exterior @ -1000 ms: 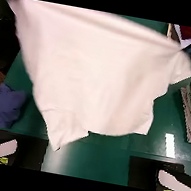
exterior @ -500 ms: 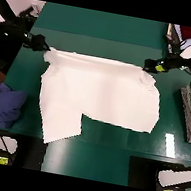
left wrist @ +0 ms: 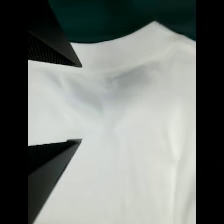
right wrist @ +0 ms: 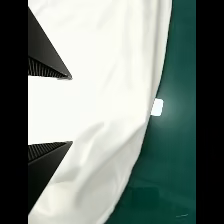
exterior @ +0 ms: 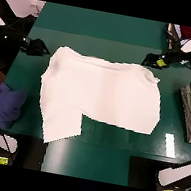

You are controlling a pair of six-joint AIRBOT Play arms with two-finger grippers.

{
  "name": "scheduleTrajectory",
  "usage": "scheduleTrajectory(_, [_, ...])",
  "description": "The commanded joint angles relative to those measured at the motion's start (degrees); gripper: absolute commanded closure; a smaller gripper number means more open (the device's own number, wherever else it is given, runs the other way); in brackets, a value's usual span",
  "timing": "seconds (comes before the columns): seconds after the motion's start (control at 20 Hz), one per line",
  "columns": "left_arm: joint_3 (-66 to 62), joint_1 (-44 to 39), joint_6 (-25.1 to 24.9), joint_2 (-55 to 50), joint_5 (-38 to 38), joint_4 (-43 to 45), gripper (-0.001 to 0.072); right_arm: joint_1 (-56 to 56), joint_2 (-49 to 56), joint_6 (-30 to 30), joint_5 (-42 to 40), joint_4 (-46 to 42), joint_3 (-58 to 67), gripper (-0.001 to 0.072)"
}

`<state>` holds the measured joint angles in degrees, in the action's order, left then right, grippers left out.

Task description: Fold the shirts.

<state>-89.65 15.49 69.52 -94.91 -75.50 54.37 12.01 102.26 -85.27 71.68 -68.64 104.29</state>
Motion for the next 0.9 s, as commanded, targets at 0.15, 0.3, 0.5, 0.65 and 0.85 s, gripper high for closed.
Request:
scheduleTrajectory(0.15, [20.06,3.26,1.66,12.81,-5.05,2.16,0.017,-4.31,-14.84,3.76,9.51,0.09,-14.23,0.0288])
scheduleTrajectory(0.3, [36.48,3.26,3.13,23.8,-1.11,2.19,0.0169,-6.03,-22.75,4.66,9.51,2.19,-24.28,0.0288])
scheduleTrajectory(0.5, [50.93,3.26,3.8,33.9,1.18,3.06,0.0169,-9.4,-30.69,7.43,8.13,10.62,-32.63,0.0288])
scheduleTrajectory(0.65, [56.24,3.26,5.51,35.98,3.58,6.16,0.0168,-11.06,-34.84,7.43,7.56,10.58,-35.85,0.0288])
scheduleTrajectory(0.85, [58.51,3.26,5.64,35.98,7.06,5.49,0.0169,-12.39,-38.93,7.45,7.39,10.49,-38.29,0.0288])
